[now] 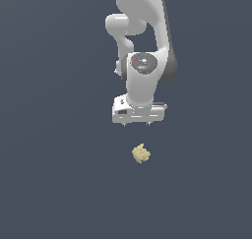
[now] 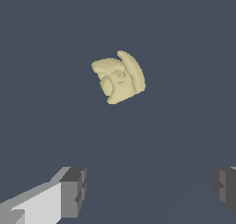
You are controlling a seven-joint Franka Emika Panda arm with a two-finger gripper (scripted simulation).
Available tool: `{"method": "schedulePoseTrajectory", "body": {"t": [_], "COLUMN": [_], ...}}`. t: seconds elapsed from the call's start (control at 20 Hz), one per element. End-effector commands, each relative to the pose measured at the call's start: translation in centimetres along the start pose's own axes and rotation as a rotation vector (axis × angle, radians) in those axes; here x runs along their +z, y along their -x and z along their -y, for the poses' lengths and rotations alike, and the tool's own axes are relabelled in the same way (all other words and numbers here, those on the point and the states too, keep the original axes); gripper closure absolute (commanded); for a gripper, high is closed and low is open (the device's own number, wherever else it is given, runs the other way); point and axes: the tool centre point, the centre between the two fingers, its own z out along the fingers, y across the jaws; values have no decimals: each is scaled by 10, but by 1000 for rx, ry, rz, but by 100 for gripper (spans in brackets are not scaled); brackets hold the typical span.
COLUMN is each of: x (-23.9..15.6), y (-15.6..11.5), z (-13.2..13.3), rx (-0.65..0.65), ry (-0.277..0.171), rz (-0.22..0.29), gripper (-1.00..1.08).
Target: Pick up the object and move it to a goal position.
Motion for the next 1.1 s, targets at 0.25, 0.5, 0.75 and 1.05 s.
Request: {"method": "schedulePoseTrajectory", "body": {"t": [0.25, 0.5, 0.75, 1.05], "x": [0, 1, 1, 6], "y": [-1, -2, -3, -13], "z": [3, 7, 7, 8], "rx": [-31, -67, -66, -105], "ry": [9, 20, 19, 20], "rz": [2, 4, 3, 2], "gripper": [-92, -92, -92, -92]}}
